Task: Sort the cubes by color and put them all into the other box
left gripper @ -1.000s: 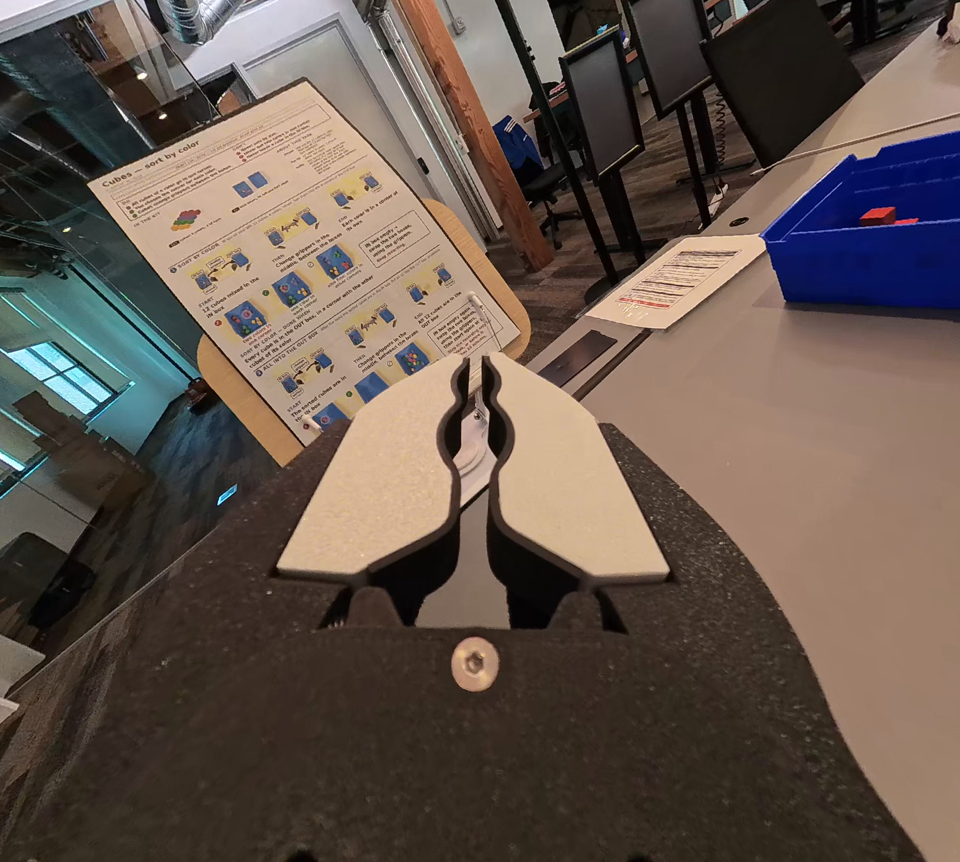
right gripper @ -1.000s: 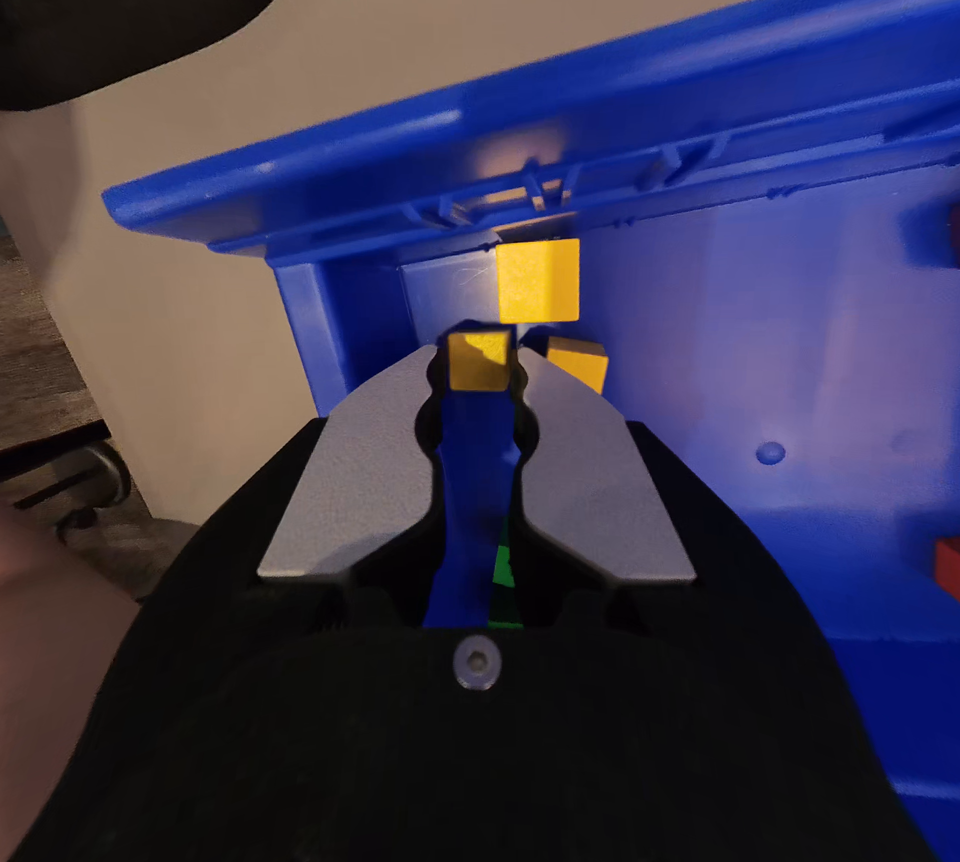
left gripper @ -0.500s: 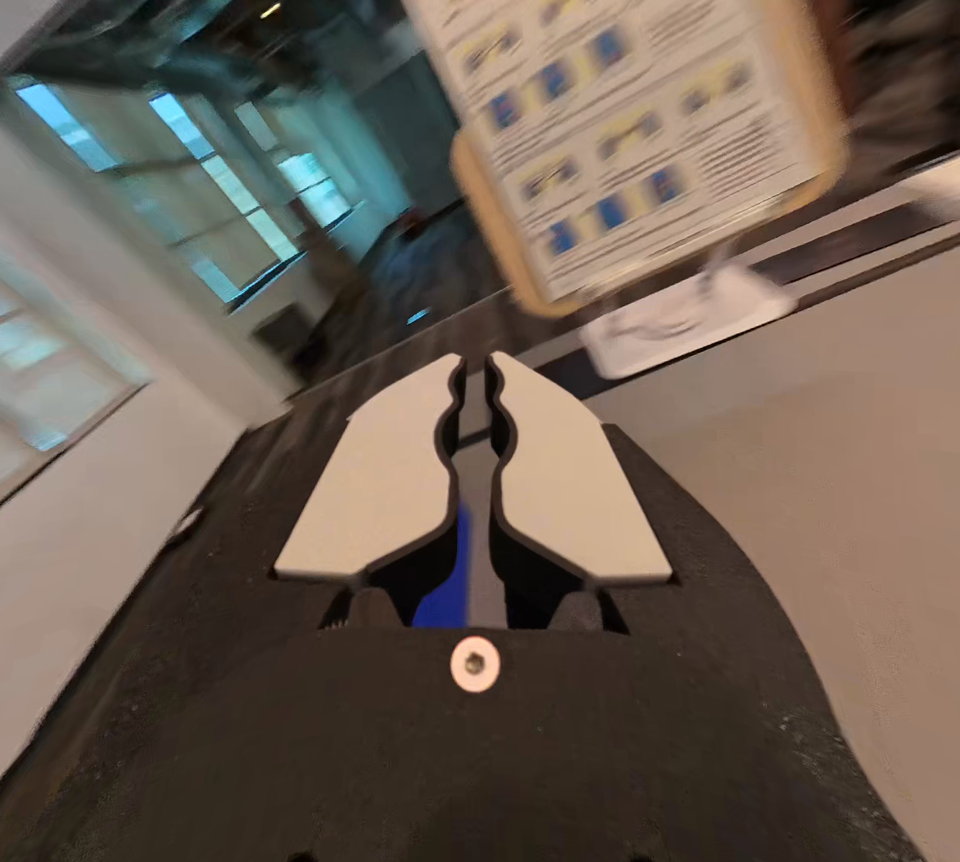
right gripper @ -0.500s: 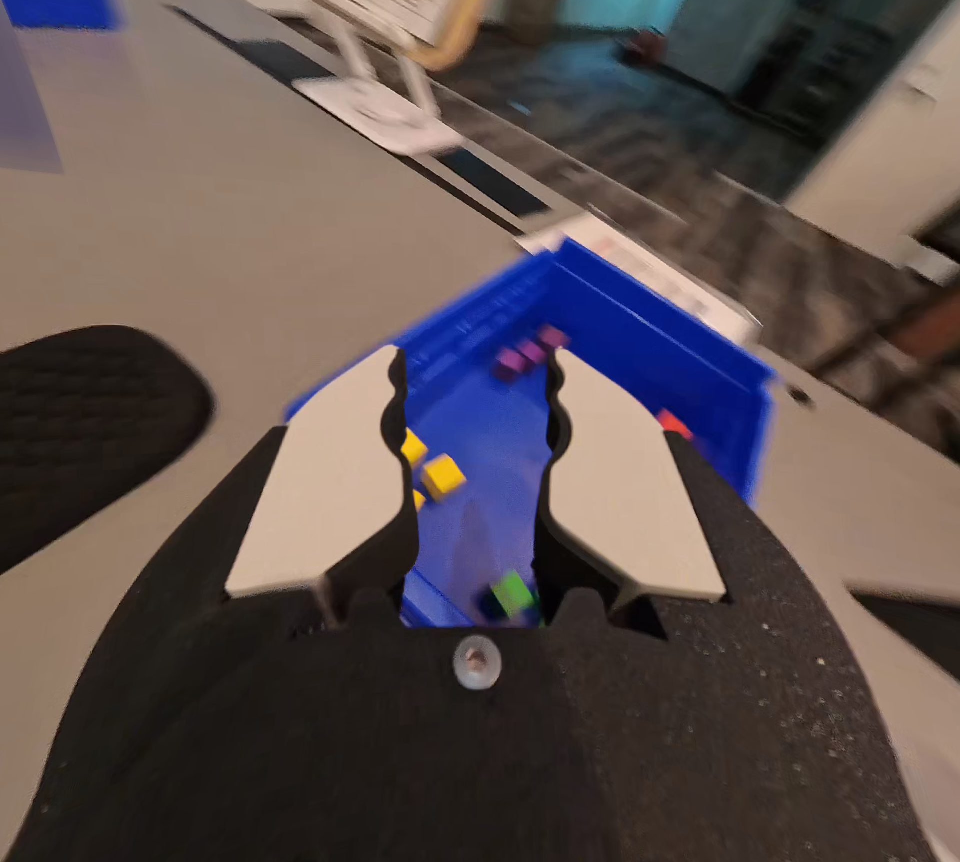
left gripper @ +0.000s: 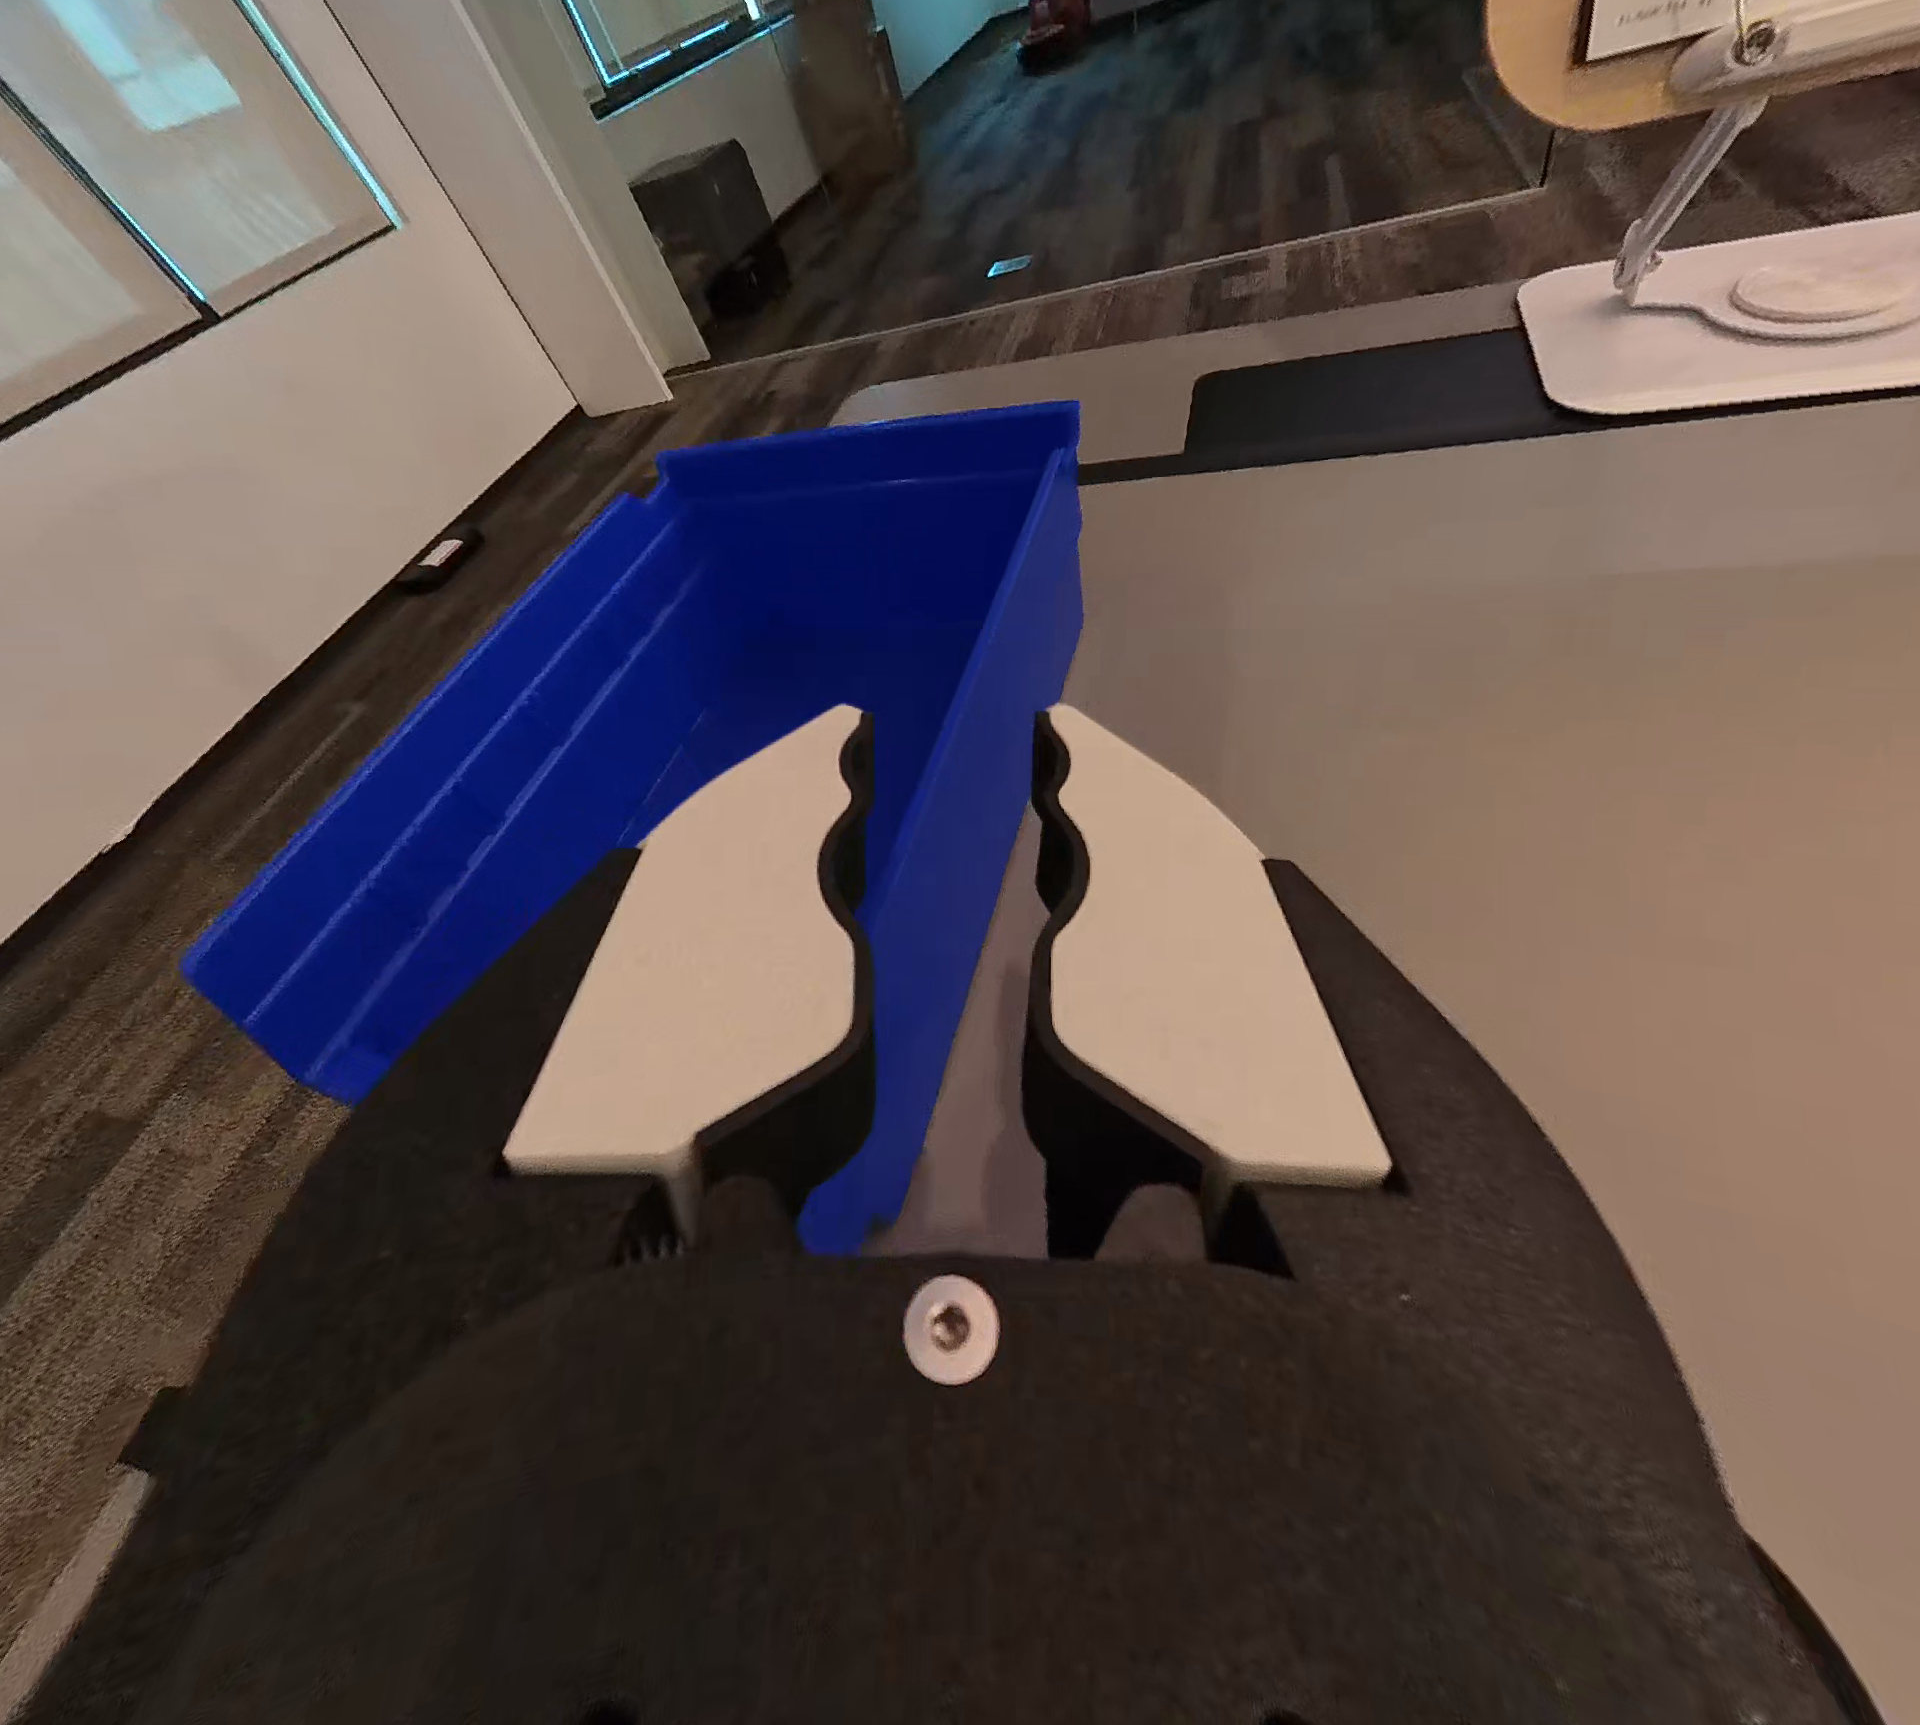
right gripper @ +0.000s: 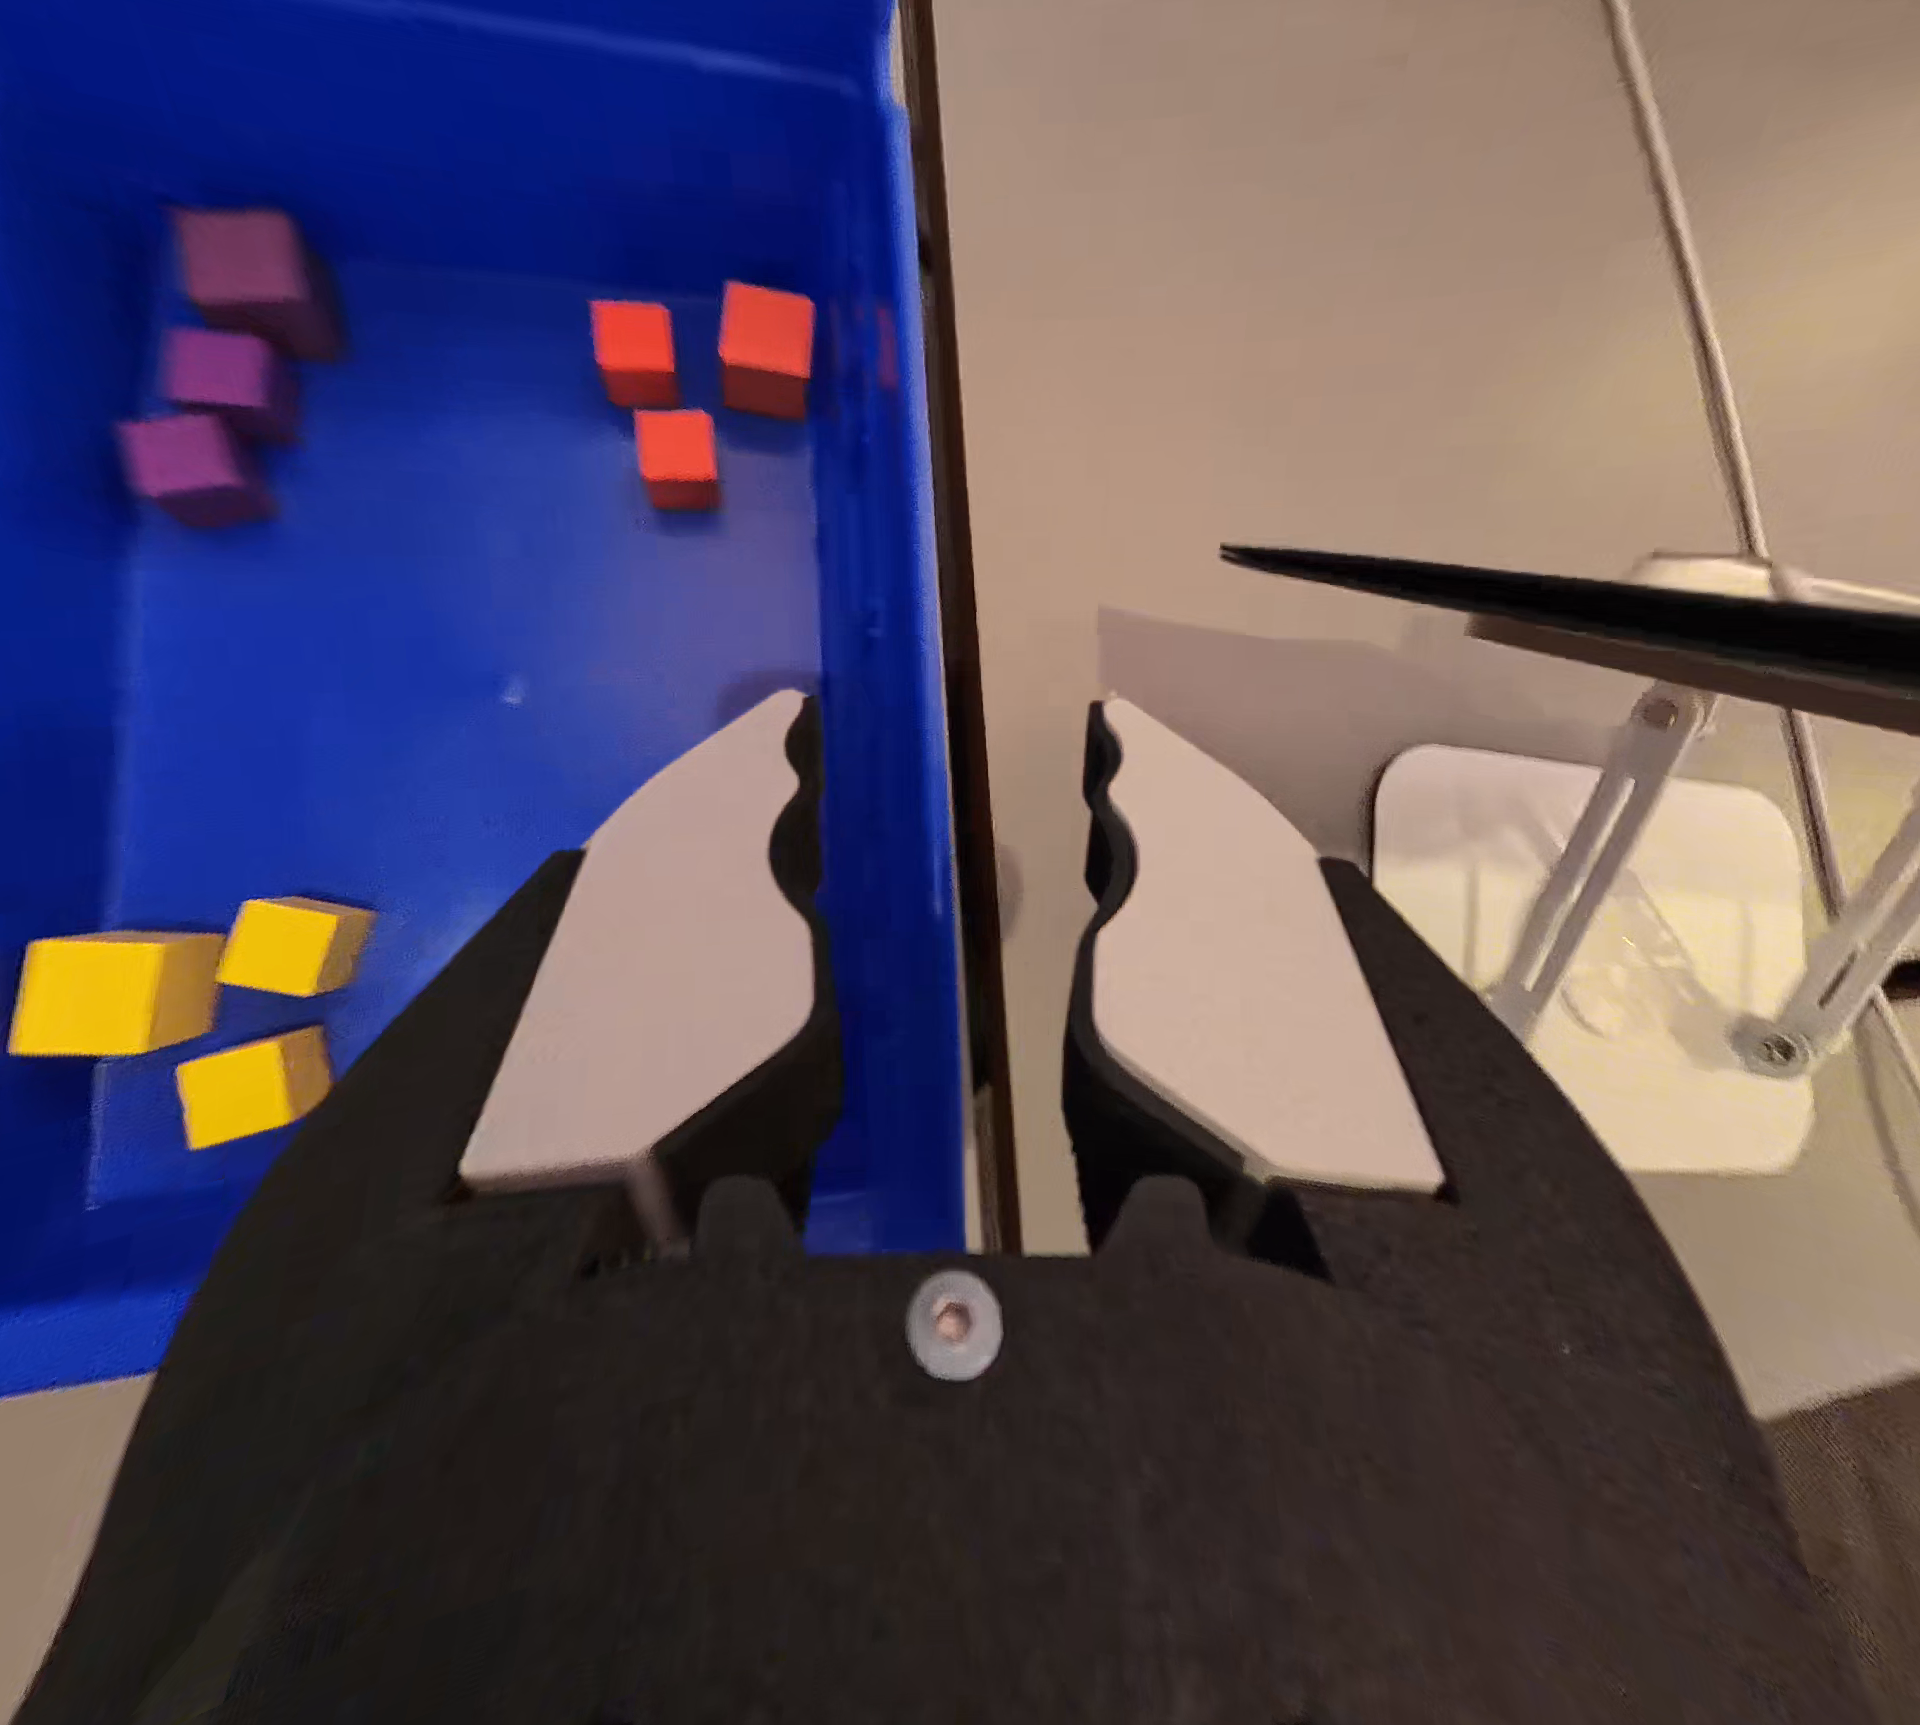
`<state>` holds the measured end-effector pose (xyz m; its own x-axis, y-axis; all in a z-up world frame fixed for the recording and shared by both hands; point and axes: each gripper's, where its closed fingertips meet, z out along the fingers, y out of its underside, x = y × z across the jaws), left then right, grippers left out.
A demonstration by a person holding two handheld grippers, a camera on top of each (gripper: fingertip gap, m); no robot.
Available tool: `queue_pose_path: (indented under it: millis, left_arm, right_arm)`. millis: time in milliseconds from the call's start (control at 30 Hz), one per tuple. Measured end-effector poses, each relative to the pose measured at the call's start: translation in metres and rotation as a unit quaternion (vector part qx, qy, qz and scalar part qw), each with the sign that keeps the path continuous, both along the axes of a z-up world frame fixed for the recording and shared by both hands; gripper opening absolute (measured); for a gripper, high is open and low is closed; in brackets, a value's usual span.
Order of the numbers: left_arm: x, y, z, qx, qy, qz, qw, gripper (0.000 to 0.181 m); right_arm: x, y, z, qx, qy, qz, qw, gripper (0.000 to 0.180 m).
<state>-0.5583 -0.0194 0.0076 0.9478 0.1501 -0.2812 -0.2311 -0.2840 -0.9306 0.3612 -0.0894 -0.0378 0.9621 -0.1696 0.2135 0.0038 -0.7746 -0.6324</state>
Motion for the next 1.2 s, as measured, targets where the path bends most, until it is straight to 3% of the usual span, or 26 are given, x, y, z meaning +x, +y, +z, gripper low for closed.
queue_pose_path:
  millis: [167, 300, 400, 567, 700, 900, 1200]
  left_arm:
    - [-0.003, -0.005, -0.004, -0.015, 0.009, -0.004, 1.0, 0.029]
    - [0.001, -0.008, -0.012, -0.034, -0.006, -0.02, 0.999, 0.034]
    - [0.004, -0.005, -0.023, -0.056, -0.019, -0.019, 0.998, 0.04]
    - [-0.002, 0.006, -0.042, -0.064, 0.013, 0.016, 0.998, 0.035]
    - [-0.02, 0.009, -0.023, -0.013, 0.039, 0.07, 0.997, 0.019]
    - [-0.036, -0.011, -0.009, -0.044, 0.061, 0.084, 0.994, 0.035]
    - [-0.036, -0.011, -0.058, -0.194, -0.063, -0.025, 0.979, 0.036]
  right_arm:
    - [-0.01, 0.009, -0.034, -0.093, 0.107, -0.012, 0.99, 0.025]
    - [-0.003, 0.007, -0.05, -0.147, 0.108, -0.043, 0.982, 0.013]
    - [-0.002, 0.009, -0.056, -0.149, 0.123, -0.053, 0.98, 0.013]
    - [-0.004, 0.011, -0.056, -0.131, 0.158, -0.045, 0.978, 0.009]
    - [-0.005, 0.012, -0.057, -0.11, 0.168, -0.04, 0.979, 0.008]
    - [-0.008, 0.011, -0.065, -0.115, 0.176, -0.033, 0.977, 0.004]
    - [-0.009, 0.011, -0.066, -0.12, 0.177, -0.023, 0.977, 0.004]
